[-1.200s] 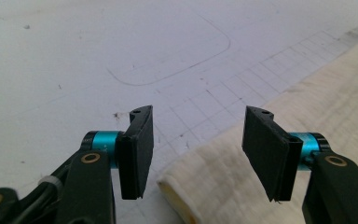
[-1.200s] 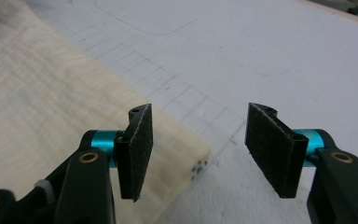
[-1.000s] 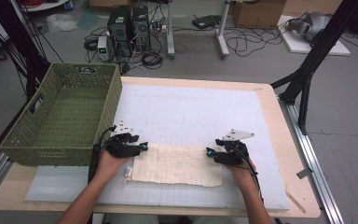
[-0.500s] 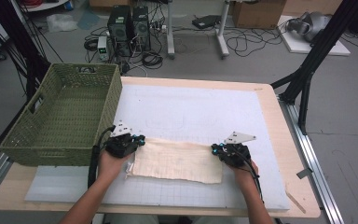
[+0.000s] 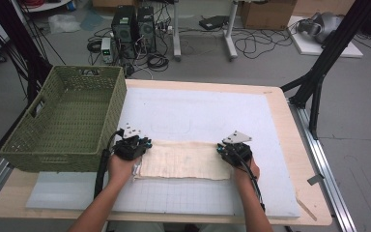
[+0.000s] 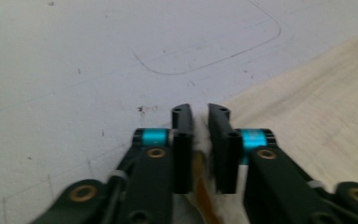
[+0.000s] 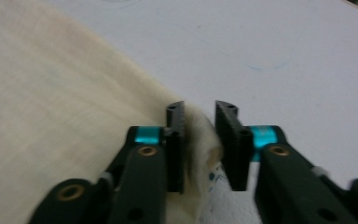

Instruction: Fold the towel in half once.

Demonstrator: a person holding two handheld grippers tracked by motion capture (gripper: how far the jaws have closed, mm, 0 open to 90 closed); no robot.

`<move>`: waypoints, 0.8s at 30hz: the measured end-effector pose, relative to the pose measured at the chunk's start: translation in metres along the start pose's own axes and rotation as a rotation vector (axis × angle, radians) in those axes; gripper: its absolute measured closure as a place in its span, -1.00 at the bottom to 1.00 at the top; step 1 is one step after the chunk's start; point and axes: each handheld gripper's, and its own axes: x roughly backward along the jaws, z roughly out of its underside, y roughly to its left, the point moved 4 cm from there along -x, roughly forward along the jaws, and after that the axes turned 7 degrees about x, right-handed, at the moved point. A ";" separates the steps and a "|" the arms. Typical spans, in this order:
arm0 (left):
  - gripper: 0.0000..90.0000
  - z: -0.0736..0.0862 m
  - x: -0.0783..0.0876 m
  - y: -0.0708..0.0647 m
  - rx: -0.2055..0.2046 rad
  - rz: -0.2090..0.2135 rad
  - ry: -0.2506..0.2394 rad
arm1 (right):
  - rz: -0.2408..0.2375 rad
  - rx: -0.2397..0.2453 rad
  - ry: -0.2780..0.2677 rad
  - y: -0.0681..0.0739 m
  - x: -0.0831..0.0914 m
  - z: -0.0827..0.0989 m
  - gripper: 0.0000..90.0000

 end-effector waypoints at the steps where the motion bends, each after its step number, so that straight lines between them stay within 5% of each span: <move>1: 0.38 -0.001 0.003 0.001 -0.003 0.005 -0.021 | 0.001 -0.039 -0.012 -0.003 0.004 0.001 0.45; 7: 0.22 -0.009 0.022 -0.006 -0.039 0.102 -0.102 | -0.006 -0.113 -0.119 -0.016 0.028 0.002 0.30; 10: 0.37 -0.006 0.026 -0.016 -0.104 0.151 -0.065 | -0.101 -0.124 -0.149 -0.013 0.036 0.003 0.22; 13: 0.54 0.001 0.027 -0.020 -0.131 0.161 -0.023 | -0.188 -0.064 -0.131 0.001 0.041 0.008 0.26; 17: 0.58 0.012 0.021 -0.017 -0.109 0.145 0.028 | -0.271 -0.027 -0.084 0.016 0.041 0.020 0.30; 24: 0.48 0.020 0.017 -0.013 -0.066 0.144 0.081 | -0.255 -0.004 -0.037 0.016 0.041 0.029 0.30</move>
